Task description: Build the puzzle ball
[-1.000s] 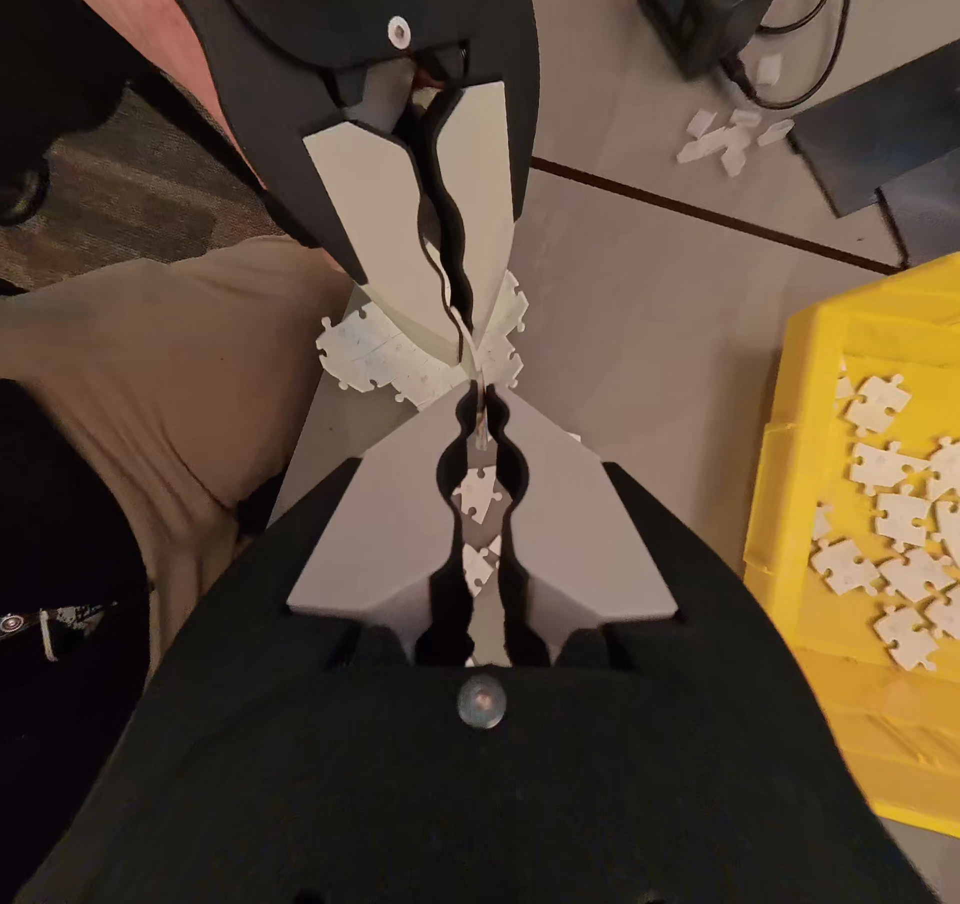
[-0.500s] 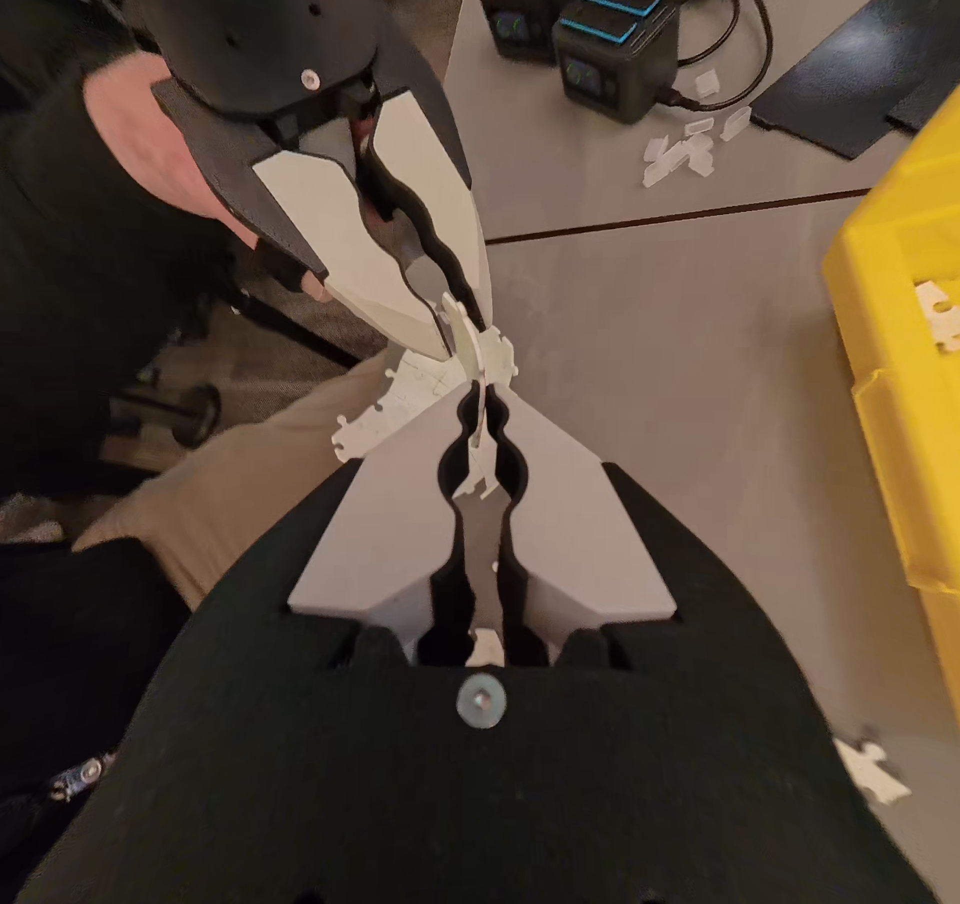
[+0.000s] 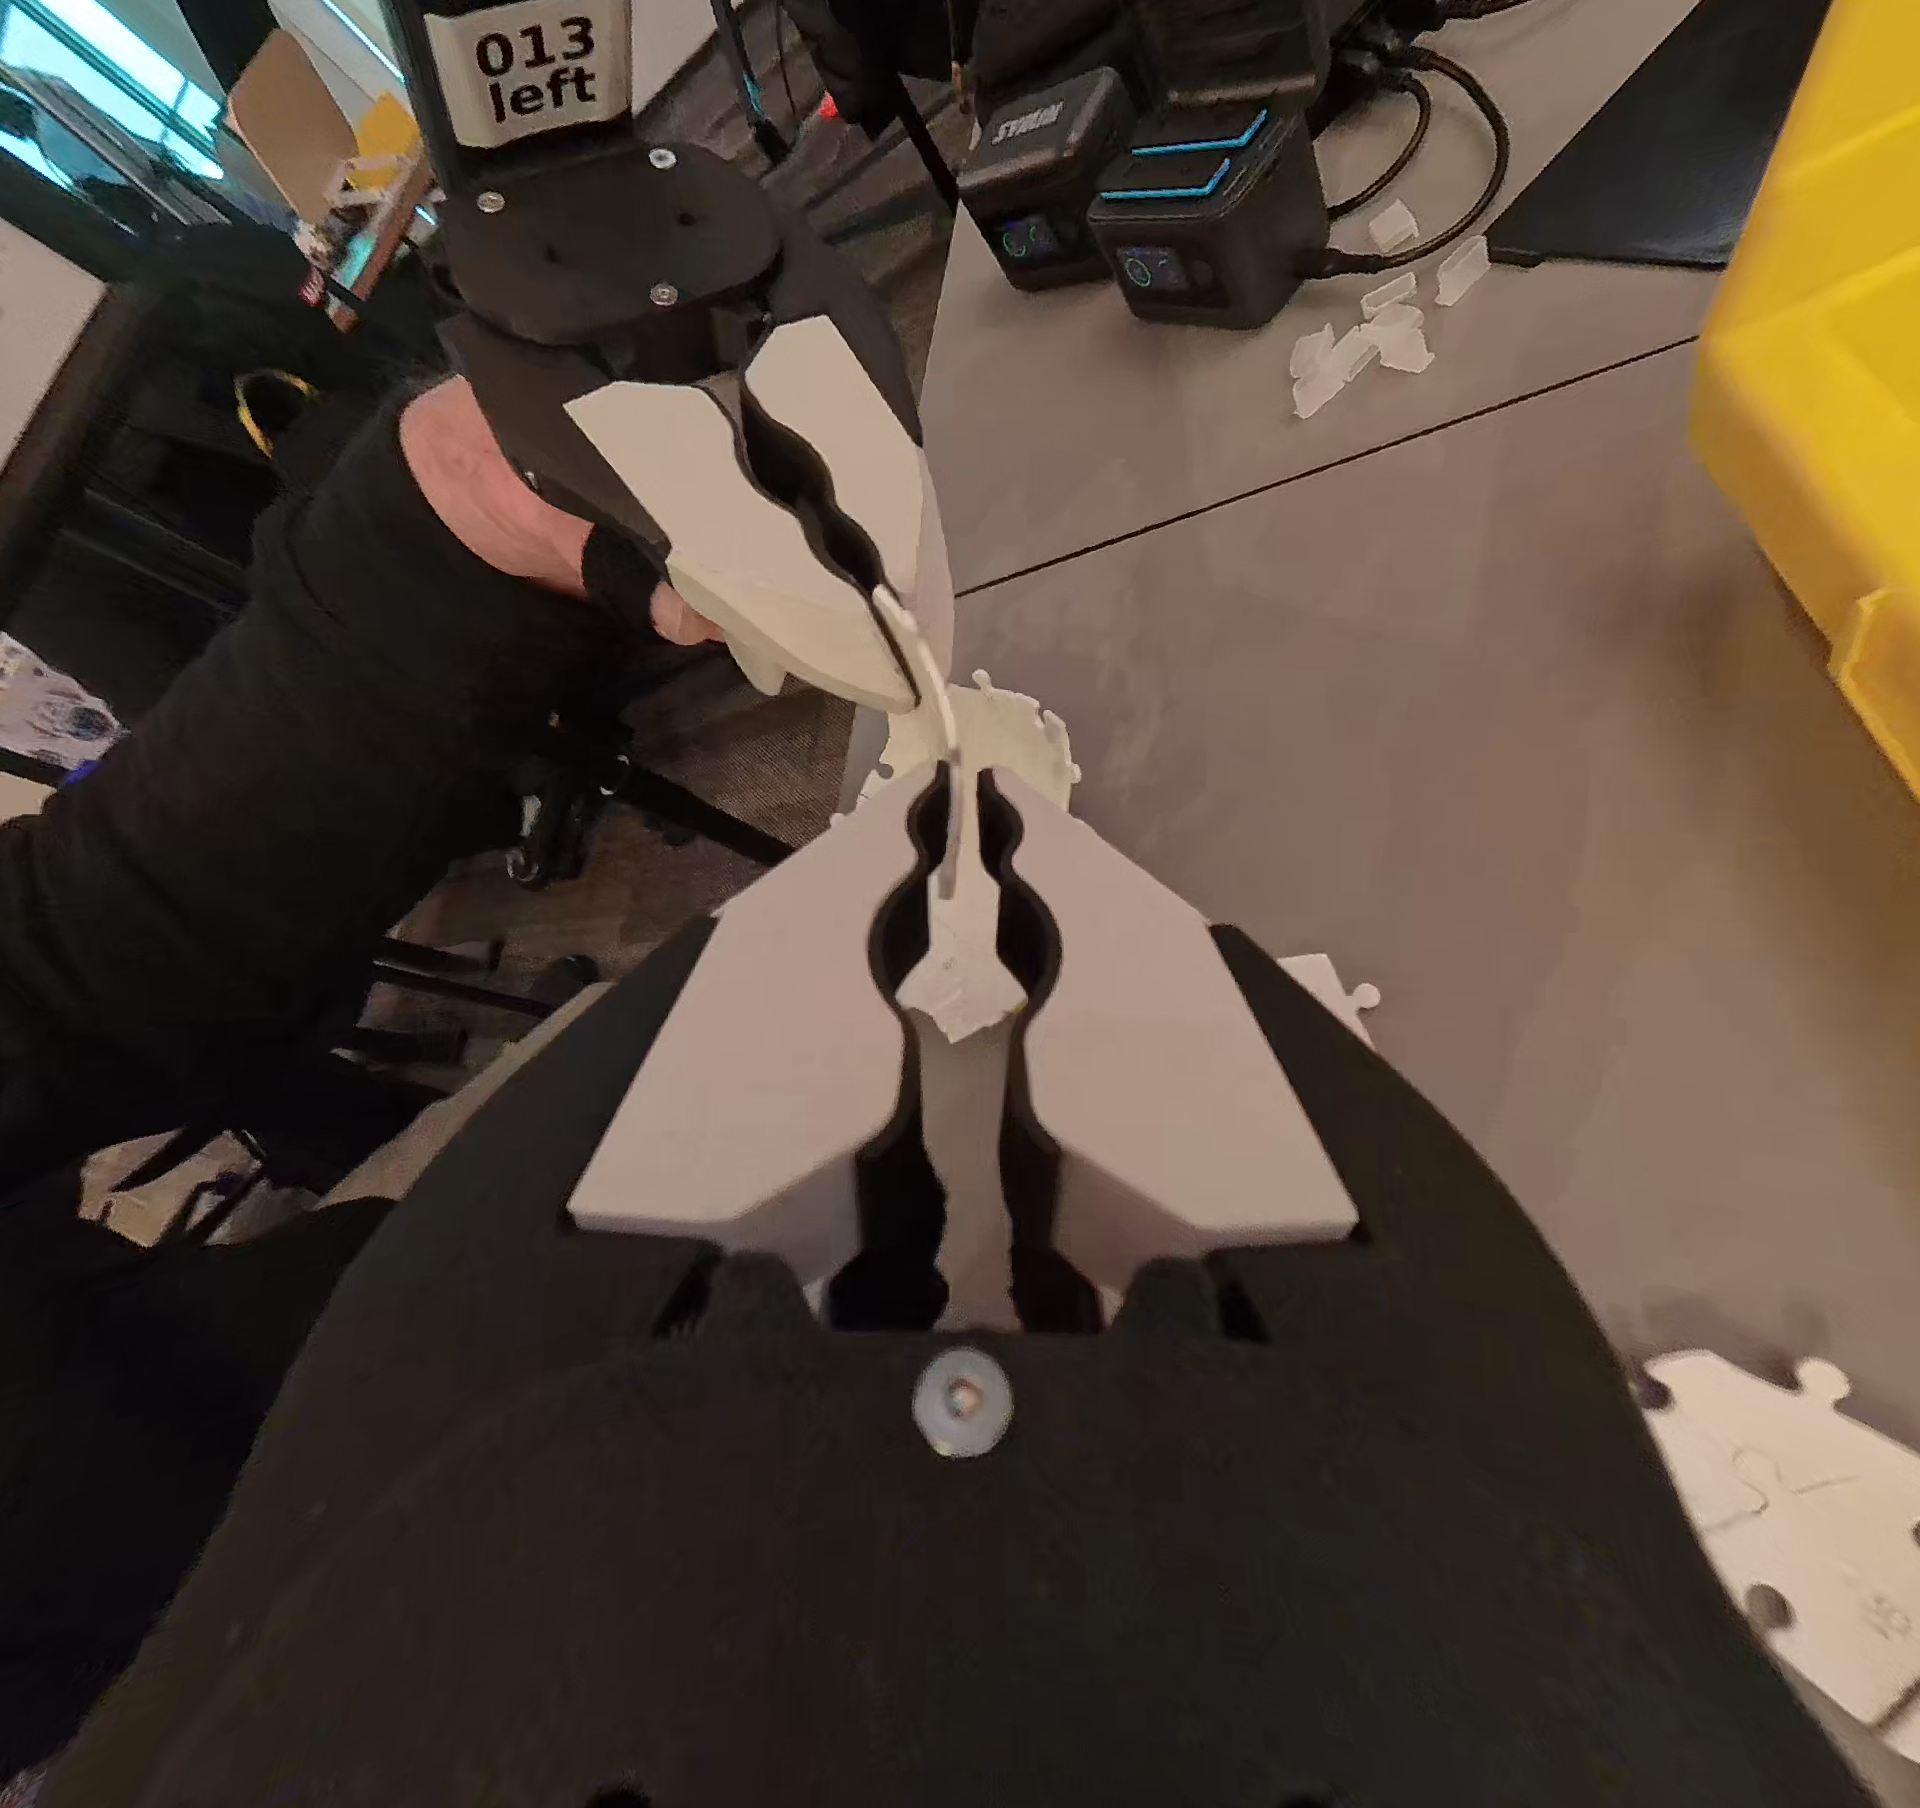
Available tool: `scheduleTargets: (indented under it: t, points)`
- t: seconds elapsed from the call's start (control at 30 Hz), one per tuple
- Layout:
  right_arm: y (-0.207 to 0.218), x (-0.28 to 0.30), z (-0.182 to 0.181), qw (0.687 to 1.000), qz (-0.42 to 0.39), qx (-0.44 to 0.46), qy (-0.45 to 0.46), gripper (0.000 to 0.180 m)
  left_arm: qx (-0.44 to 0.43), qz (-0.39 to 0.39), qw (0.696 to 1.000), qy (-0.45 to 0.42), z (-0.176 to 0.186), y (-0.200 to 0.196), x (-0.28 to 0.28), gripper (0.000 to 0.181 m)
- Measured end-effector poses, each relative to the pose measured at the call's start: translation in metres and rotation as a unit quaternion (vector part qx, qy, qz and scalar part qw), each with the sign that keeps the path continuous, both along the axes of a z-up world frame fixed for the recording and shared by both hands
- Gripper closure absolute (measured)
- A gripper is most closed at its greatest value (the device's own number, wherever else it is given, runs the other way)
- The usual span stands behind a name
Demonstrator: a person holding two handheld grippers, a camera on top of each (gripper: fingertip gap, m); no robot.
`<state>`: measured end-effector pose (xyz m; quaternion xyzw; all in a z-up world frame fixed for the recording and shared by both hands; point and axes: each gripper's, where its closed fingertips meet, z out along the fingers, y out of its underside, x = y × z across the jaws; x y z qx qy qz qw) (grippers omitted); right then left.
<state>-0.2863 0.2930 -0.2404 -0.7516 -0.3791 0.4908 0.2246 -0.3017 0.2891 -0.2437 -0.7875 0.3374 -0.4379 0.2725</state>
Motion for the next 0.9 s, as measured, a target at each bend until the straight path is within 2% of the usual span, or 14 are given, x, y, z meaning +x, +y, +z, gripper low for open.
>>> scheduleTargets:
  t: [0.1,0.2,0.33,0.67,0.9]
  points:
    - [0.002,0.002,0.003,0.999,0.016,0.021,-0.021,0.169,0.004,-0.011,1.000,0.010,-0.001,-0.003,0.001,0.178]
    - [-0.001,0.003,0.001,0.995,0.053,0.053,-0.069,0.169,0.012,-0.017,0.999,0.045,-0.007,-0.004,0.000,0.178]
    - [-0.007,0.000,-0.005,0.987,0.099,0.059,-0.112,0.175,0.013,-0.021,0.999,0.048,-0.006,-0.005,0.003,0.178]
    - [-0.001,-0.003,-0.009,0.981,0.131,0.047,-0.135,0.180,0.000,-0.004,1.000,0.028,-0.009,0.000,-0.001,0.177]
    - [0.012,0.003,-0.013,0.965,0.171,0.038,-0.193,0.180,-0.023,0.000,0.997,0.068,-0.022,-0.004,-0.023,0.148]
